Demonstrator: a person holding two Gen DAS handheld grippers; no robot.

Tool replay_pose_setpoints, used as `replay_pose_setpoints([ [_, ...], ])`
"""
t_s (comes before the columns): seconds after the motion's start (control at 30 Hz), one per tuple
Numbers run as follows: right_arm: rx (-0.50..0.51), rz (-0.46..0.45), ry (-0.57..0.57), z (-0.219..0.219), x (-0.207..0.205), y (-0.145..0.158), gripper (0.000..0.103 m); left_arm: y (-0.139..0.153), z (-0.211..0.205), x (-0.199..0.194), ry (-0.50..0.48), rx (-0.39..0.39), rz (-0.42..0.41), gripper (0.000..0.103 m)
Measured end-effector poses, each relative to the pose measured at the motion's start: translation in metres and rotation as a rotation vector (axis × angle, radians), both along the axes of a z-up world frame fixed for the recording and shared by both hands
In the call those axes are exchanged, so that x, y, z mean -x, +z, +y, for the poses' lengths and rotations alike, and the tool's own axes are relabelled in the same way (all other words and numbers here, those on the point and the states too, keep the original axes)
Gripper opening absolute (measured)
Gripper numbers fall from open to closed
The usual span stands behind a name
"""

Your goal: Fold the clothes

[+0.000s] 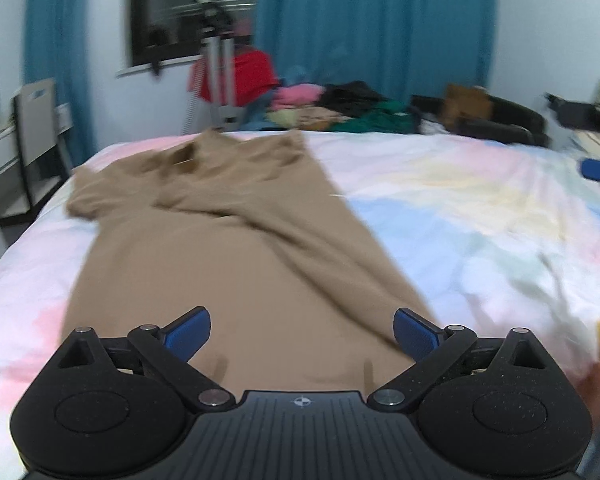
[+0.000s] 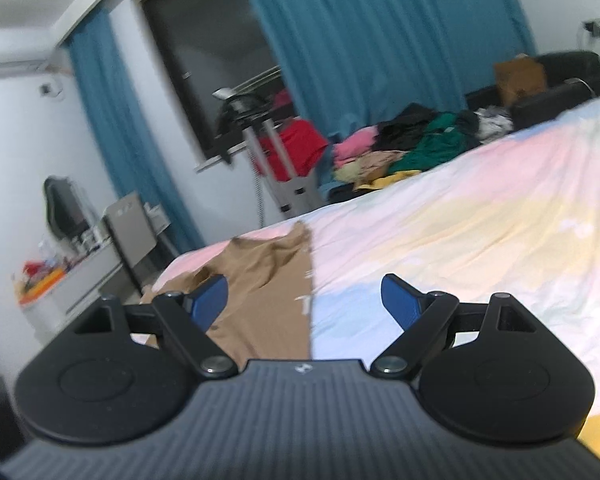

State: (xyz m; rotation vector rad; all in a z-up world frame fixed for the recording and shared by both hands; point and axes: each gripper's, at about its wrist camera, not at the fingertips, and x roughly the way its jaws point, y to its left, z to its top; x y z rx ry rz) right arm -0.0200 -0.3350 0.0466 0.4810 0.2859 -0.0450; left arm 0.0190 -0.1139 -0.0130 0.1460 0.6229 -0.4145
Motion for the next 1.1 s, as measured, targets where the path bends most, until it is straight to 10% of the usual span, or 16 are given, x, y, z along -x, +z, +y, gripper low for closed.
replay_pose_setpoints([
  [0.4,-0.053,-0.026,-0.049,-0.036,0.005,-0.011,0.085,-0.034,-0.078,0.025,-0.31,0.071,0.171,0.064],
  [0.8,-0.06,0.004,-0.025,-0.035,-0.005,-0.02,0.085,-0.055,-0.1,0.039,-0.414,0.058,0.147,0.062],
  [0.87,-0.056,0.012,-0.023,-0.033,-0.007,-0.021,0.085,-0.06,-0.101,0.036,-0.407,0.066,0.149,0.055],
  [1.03,-0.049,0.031,-0.032,-0.032,-0.008,-0.023,0.085,-0.072,-0.093,0.021,-0.345,0.108,0.209,0.0],
  [1.1,-0.052,0.039,-0.035,-0.033,-0.009,-0.024,0.085,-0.069,-0.084,0.02,-0.327,0.138,0.198,0.0],
])
